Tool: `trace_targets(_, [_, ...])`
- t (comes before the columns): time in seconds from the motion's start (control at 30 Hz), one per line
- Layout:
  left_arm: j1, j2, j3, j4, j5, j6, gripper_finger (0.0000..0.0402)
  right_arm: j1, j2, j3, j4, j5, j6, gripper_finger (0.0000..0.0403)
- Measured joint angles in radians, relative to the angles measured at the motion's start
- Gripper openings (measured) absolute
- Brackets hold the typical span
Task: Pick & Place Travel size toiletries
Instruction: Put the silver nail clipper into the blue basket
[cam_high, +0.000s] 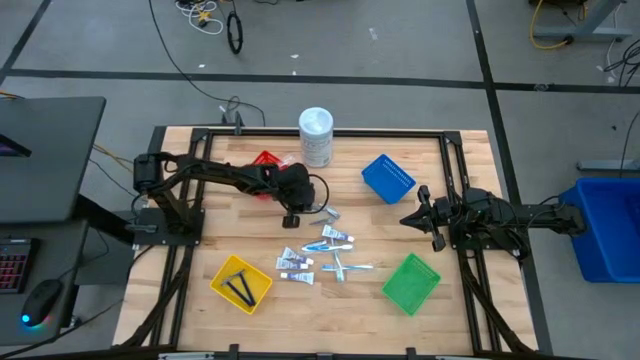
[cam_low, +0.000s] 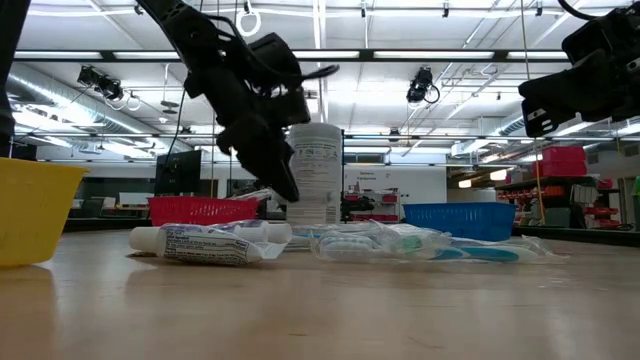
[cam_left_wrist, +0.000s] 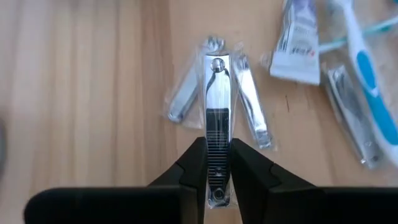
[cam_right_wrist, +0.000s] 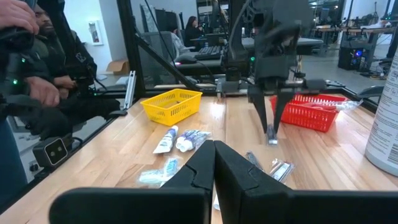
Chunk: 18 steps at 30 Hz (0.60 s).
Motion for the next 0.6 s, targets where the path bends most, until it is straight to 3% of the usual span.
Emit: trace_targets(0.6, [-0.080, -0.226, 0.000, 0.022, -0.013, -0.060, 0.0060, 0.000, 0.000, 0.000, 0.000, 0.000, 0.000, 0.0013])
